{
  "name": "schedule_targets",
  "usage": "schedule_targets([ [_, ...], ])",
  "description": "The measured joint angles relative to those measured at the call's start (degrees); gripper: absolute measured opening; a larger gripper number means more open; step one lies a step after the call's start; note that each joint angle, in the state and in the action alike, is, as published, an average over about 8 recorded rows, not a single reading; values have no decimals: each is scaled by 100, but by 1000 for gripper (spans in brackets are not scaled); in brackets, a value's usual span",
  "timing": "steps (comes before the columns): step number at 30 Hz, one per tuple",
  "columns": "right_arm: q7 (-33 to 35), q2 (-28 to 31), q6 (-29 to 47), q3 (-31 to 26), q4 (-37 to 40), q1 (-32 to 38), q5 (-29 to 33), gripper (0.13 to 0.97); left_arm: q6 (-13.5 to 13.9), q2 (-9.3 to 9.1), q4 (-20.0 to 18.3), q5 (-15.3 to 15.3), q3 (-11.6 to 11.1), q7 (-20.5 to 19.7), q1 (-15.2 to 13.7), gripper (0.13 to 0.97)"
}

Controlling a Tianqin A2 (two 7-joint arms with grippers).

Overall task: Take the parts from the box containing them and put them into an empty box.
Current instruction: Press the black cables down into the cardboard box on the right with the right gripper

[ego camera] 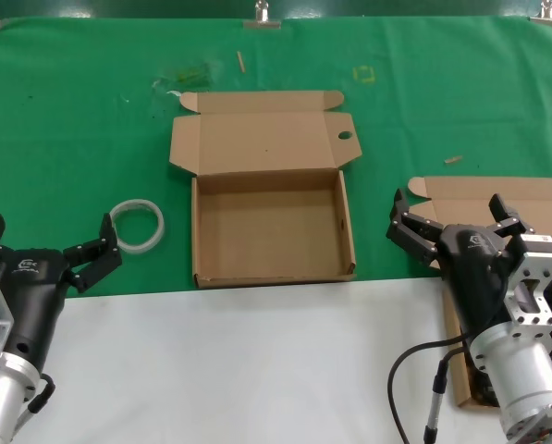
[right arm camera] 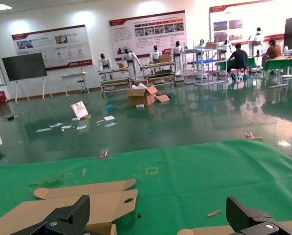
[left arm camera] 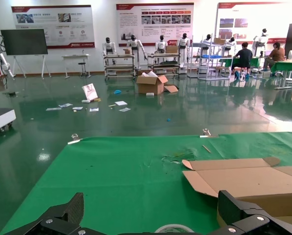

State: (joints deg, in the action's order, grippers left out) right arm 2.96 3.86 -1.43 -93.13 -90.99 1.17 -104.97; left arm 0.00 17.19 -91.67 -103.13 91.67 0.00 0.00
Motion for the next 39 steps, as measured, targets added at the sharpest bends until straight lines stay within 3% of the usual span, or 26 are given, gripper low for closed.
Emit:
schedule_targets([
  [15,0,0,0,0,0,0,0,966,0,0,0,0,0,0,0,966],
  [21,261,-3,-440,-193,-94,-80,-343,966,0,0,0,0,0,0,0,966],
  [31,2363,-6,-2687,-833,-760,-530,-1984,966,0,0,0,0,0,0,0,966],
  [39,4437,-6,-4552,-873,-1405,-620,-2206,966,0,0,0,0,0,0,0,966],
])
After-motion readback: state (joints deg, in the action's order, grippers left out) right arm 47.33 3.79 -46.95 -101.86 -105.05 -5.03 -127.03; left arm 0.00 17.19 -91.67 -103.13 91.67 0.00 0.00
